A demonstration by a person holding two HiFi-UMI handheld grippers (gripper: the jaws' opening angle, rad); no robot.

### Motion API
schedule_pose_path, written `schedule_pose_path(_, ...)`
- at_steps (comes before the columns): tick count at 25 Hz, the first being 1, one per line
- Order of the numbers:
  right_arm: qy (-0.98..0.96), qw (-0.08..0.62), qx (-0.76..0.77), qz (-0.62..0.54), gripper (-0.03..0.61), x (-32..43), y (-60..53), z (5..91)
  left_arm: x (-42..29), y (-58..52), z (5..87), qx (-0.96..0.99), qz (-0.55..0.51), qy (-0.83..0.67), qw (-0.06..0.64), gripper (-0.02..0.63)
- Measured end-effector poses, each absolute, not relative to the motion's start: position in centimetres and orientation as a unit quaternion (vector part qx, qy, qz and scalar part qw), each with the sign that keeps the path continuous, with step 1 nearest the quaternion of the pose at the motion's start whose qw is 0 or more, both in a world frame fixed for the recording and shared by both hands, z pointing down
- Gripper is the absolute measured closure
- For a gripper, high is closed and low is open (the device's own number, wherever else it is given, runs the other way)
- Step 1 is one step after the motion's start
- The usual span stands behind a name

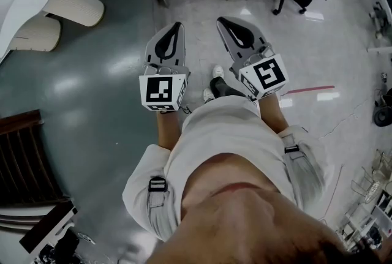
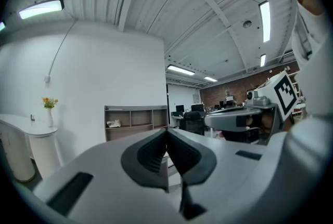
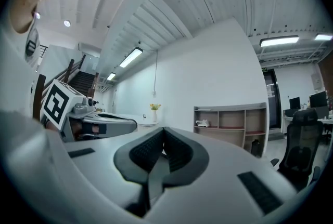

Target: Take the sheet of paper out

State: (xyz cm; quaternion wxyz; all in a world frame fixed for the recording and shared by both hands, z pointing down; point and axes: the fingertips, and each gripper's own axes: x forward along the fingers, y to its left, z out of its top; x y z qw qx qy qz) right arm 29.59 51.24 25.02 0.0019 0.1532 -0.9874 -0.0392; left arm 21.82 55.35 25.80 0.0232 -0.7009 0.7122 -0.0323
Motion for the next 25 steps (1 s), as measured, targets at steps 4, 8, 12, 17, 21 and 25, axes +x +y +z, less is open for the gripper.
schedule_pose_path(4,-0.988,0.002,0.150,-0.032,0.558,28.4,49.0,25.4,20.6,53.4,25.8,-0.696,-0.037,0.716,0.024,0.597)
schedule_pose_path(8,-0.989,0.003,0.145,-0.024,0.558,26.9,46.3,25.6,19.1,50.9,25.8,-0.693,-0.040,0.720,0.022,0.597)
schedule_pose_path(12,-0.990,0.003,0.141,-0.018,0.558,25.5,43.2,25.8,17.9,48.0,25.9,-0.690,-0.042,0.722,0.018,0.597)
schedule_pose_path(17,-0.991,0.009,0.131,-0.013,0.558,24.5,39.2,25.9,17.2,44.1,25.8,-0.684,-0.044,0.728,0.013,0.597)
schedule_pose_path(21,-0.992,0.007,0.124,-0.008,0.558,24.5,36.5,26.1,17.2,41.6,26.0,-0.678,-0.049,0.734,0.012,0.597)
schedule_pose_path(25,-0.993,0.006,0.117,-0.003,0.558,24.4,34.4,26.2,17.1,39.8,26.1,-0.670,-0.053,0.741,0.010,0.597)
